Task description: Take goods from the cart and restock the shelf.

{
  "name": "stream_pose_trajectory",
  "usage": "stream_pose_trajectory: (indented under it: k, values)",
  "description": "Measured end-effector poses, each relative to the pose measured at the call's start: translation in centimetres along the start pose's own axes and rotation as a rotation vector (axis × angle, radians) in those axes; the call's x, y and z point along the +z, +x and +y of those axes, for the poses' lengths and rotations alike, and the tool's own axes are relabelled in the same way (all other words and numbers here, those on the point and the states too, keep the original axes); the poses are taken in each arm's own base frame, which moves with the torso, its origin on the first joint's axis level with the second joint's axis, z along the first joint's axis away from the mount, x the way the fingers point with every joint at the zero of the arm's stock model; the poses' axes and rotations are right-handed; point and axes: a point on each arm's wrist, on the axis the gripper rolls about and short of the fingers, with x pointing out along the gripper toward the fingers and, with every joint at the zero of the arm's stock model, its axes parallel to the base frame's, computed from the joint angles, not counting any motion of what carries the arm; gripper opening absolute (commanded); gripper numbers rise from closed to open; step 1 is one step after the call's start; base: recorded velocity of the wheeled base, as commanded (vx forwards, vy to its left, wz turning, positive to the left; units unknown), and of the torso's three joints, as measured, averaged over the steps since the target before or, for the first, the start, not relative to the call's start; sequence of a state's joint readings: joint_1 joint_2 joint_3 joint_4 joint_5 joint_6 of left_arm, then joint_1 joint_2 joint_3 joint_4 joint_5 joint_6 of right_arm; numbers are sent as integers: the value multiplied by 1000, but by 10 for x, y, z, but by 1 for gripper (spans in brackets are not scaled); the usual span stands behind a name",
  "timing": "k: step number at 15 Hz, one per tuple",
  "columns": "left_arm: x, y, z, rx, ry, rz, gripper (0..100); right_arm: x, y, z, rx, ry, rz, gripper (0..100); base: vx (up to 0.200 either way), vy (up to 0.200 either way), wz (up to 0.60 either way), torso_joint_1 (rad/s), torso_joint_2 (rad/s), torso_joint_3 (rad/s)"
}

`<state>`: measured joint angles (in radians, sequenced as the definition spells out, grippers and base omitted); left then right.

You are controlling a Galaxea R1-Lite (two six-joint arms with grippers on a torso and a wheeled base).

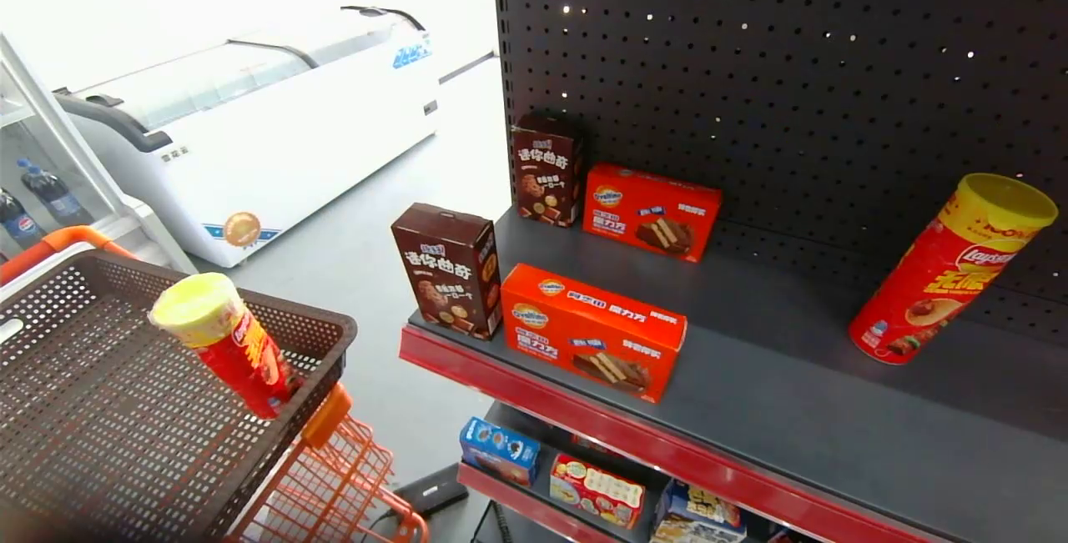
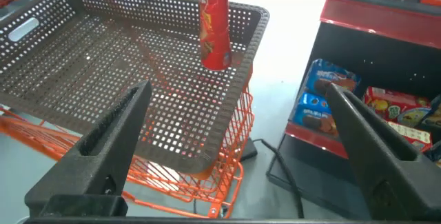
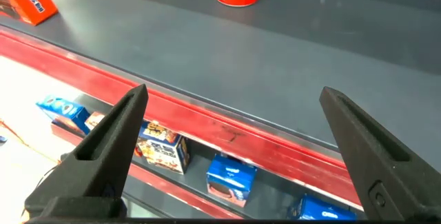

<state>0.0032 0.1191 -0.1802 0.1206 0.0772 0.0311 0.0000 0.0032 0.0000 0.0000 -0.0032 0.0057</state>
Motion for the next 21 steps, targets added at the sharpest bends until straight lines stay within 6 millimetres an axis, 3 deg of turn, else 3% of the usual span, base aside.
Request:
stream_pose_trajectory:
  k: [4,7,10,13,16,21]
  values:
    - [28,24,-1,-2,9,120,100,0,0,0,0,0,0,100,0,0,0,0,0,0]
    - [44,56,-1,41,9,197,100,0,0,0,0,0,0,100,0,0,0,0,0,0]
    - [52,94,2,98,-10,260,100,0,0,0,0,0,0,100,0,0,0,0,0,0]
    - [58,146,6,120,-29,220,100,0,0,0,0,0,0,100,0,0,0,0,0,0]
    - [52,197,10,136,-22,128,100,0,0,0,0,0,0,100,0,0,0,0,0,0]
    - [13,258,16,160,2,101,100,0,0,0,0,0,0,100,0,0,0,0,0,0]
